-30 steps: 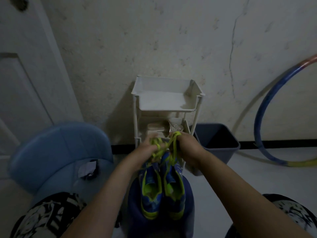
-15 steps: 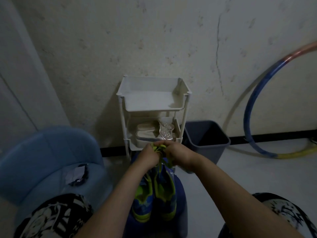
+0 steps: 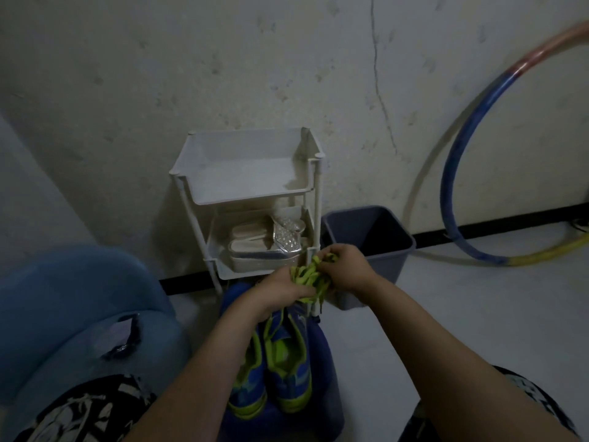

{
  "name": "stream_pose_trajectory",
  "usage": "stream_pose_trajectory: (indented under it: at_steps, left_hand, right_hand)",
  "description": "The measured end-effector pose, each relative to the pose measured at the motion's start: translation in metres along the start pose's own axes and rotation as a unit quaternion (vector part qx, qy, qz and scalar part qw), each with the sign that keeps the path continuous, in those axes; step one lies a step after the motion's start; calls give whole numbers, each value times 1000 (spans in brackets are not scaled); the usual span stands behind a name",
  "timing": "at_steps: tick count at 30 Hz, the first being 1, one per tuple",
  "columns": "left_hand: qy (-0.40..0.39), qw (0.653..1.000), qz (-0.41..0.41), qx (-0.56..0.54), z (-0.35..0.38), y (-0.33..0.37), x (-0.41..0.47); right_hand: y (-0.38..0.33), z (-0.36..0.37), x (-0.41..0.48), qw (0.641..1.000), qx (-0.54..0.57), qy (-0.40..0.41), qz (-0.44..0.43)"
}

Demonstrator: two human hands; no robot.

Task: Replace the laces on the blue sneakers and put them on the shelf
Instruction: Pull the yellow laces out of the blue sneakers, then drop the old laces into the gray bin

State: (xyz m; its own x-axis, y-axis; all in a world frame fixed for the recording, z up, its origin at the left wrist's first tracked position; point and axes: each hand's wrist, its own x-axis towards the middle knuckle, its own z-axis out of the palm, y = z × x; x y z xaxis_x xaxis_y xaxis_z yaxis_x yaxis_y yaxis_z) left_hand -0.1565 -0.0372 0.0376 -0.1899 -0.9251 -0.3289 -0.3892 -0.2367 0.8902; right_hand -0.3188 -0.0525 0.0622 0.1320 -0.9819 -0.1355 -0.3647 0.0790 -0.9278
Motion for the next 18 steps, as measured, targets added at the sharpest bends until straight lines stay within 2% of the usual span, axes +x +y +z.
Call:
stream_pose_trajectory:
  at_steps: [2, 3, 6, 8, 10, 14, 18]
  left_hand:
    - [21, 999, -21, -43, 6, 6, 9]
    - [27, 995, -28, -91, 12, 13, 14]
    - [70, 975, -52, -203, 30, 40, 38]
    - [87, 971, -78, -207, 45, 59, 59]
    - [67, 974, -96, -194, 56, 75, 79]
    - [20, 992, -88, -91, 65, 97, 117]
    - [-6, 994, -107, 1, 67, 100, 154]
  right_hand:
    - [1, -7, 6, 1000, -3, 17, 0]
    - [0, -11, 9, 1000, -14, -1, 3]
    - [3, -26, 18, 992, 4, -129, 13]
    - [9, -40, 26, 986, -39, -160, -12]
    - [17, -53, 36, 990, -84, -110, -28]
    - [42, -76, 70, 984, -154, 58, -70]
    - [62, -99, 106, 982, -145, 115, -39]
